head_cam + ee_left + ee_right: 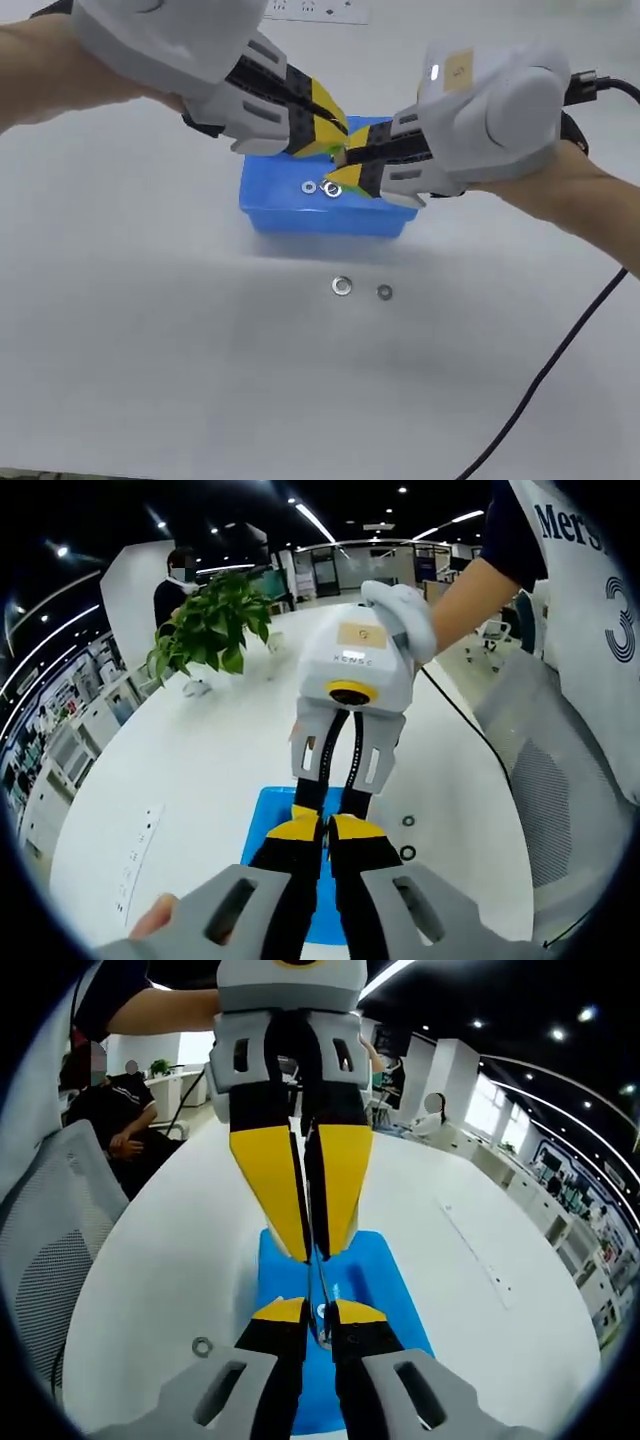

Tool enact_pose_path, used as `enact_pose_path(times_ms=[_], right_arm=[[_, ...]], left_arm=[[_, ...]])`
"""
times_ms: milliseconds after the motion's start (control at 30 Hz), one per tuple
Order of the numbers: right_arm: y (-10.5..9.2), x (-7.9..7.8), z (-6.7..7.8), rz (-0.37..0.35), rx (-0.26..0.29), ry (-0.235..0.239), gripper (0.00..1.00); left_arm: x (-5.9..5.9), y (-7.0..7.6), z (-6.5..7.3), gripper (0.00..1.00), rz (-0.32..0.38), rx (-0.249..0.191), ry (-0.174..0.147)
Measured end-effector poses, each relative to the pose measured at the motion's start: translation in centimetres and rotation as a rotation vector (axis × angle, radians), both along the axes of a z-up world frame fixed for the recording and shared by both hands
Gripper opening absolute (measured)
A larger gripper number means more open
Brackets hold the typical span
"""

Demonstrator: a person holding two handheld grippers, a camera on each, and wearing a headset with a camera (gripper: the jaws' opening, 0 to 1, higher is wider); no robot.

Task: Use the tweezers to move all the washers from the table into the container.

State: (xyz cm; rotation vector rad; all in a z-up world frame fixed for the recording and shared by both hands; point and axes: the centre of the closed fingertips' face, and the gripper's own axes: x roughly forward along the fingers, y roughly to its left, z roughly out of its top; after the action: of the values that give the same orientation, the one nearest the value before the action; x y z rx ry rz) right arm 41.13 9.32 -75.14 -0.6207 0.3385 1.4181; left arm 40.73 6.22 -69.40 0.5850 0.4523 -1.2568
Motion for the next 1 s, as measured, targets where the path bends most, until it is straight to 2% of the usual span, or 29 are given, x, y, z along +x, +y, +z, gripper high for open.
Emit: enact_pose_path(times_ms=[200, 400, 567, 700, 733, 967, 1000], right_arm=[[-0.1, 0.7, -1.0, -0.011, 0.005, 0.027, 0.10], [0.0, 0.6, -2.4, -0.001, -0.013, 0.043, 0.10], [0.0, 0.8, -2.5, -0.008, -0.003, 0.058, 0.10], [-0.1, 0.9, -2.5, -0.013, 0.001, 0.061, 0.10], [-0.2, 0.9, -2.5, -0.014, 0.001, 0.061, 0.10], [-0.3, 0.7, -2.5, -0.008, -0.008, 0.050, 0.11], [-0.3, 0.7, -2.4, -0.002, -0.014, 0.033, 0.11]], left_arm=[[0.6, -0.2, -1.0, 0.06, -0.007, 0.006, 0.004], [0.7, -0.3, -2.3, 0.06, -0.031, 0.030, 0.023], [0.8, -0.6, -2.5, 0.06, -0.031, 0.017, 0.044], [0.9, -0.7, -2.4, 0.07, -0.028, 0.005, 0.043], [0.9, -0.8, -2.4, 0.07, -0.027, -0.001, 0.051], [0.3, -1.1, -2.5, 0.07, -0.051, -0.005, 0.061], [0.2, -1.1, -2.5, 0.07, -0.062, 0.011, 0.037]])
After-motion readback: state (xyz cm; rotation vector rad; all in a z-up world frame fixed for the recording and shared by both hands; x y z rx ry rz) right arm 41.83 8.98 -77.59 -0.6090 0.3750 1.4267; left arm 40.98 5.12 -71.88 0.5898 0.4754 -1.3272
